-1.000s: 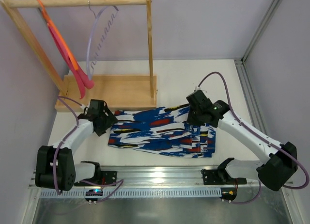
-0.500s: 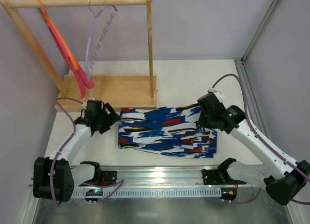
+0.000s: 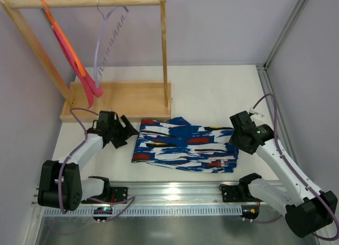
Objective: Place the trousers on the hanger
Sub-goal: Fold the trousers
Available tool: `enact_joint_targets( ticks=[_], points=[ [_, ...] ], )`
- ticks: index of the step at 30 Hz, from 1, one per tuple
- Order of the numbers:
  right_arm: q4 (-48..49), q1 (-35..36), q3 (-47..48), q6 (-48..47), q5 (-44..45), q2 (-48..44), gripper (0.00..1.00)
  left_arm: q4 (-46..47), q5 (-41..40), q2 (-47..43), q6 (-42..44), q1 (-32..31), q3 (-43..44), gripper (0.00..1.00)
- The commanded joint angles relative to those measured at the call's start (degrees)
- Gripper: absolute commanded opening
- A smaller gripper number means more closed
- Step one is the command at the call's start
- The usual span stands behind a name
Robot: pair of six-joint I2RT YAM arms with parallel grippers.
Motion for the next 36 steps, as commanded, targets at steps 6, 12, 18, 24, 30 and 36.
enact_joint_targets(
  ticks=[6,12,18,24,30,36],
  points=[
    [8.9,-0.7,6.0,-7.7,-6.3,-3.0,0.59,8.3,4.3,4.3,-0.4,-2.8,0.3,0.81],
    [11.7,-1.4,5.4,-11.6,-10.1,4.2,0.63,9.0,3.2,9.1,-0.7,-5.8,1.0,0.8],
    [12.5,-5.7,6.7,-12.9,-10.7,8.8,0.64,9.1,1.5,11.3,-2.2,-6.5,0.4,0.64],
    [20.0,-5.7,3.3,-16.7,-21.3,11.6,0.64,4.7,-5.1,10.6,-4.7,-6.4,0.4,0.09],
    [22.8,-5.4,2.5,-19.4,-25.2,11.9,0.65,-5.0,-17.8,5.6,-7.6,-4.9,-0.8,0.0],
    [22.9,-5.4,5.5,-20.5,-29.8,15.7,0.66,-9.7,-23.6,-3.6,-9.8,-3.7,-2.6,0.01]
  ],
)
